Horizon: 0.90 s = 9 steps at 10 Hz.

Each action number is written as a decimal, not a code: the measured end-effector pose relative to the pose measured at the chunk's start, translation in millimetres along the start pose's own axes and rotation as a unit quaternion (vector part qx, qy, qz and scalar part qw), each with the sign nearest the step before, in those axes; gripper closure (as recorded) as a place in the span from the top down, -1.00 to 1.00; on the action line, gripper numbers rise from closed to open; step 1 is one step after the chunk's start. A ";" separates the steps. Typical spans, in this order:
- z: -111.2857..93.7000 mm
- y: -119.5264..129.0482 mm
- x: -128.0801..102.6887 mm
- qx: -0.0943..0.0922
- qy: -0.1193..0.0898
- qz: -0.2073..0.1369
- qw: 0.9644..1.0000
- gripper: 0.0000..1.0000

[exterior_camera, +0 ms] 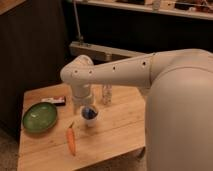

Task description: Place the pepper in the ceramic bowl

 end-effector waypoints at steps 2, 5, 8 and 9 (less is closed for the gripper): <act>-0.1 0.0 0.0 0.000 0.000 0.000 1.000 0.30; -0.1 0.0 0.0 0.000 0.000 0.000 1.000 0.30; -1.3 0.6 0.4 0.000 -0.001 -0.001 1.000 0.30; -5.8 5.4 1.0 -0.007 -0.013 -0.016 1.000 0.30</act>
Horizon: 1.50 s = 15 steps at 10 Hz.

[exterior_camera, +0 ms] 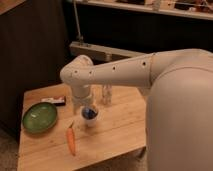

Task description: Place the pepper in the ceramic bowl

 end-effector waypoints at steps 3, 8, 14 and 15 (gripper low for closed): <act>-30.4 29.2 4.5 -0.020 -0.042 -0.051 0.998 0.30; -37.7 64.9 14.7 -0.031 -0.033 -0.111 0.993 0.30; 66.1 94.3 37.0 -0.050 -0.028 -0.187 0.981 0.30; 74.5 102.8 43.3 -0.044 -0.034 -0.207 0.977 0.30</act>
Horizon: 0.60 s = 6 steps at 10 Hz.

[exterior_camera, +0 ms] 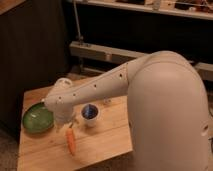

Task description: Place the pepper in the ceramic bowl

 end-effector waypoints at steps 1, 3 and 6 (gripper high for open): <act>4.1 14.1 4.1 0.006 -0.001 -0.018 1.000 0.30; 12.6 25.4 12.0 0.013 -0.003 -0.024 1.000 0.30; 28.6 8.4 9.2 -0.004 -0.011 -0.006 1.000 0.30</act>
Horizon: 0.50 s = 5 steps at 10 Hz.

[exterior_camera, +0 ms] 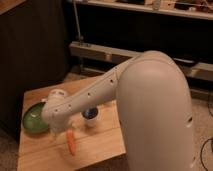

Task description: Place the pepper in the ceramic bowl

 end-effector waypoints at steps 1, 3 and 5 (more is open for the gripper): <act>2.8 -8.9 -3.0 -0.003 -0.005 0.007 1.000 0.30; 6.6 -20.3 -7.5 -0.008 -0.007 0.024 1.000 0.30; 17.4 -29.7 -10.9 -0.017 0.016 0.035 0.999 0.30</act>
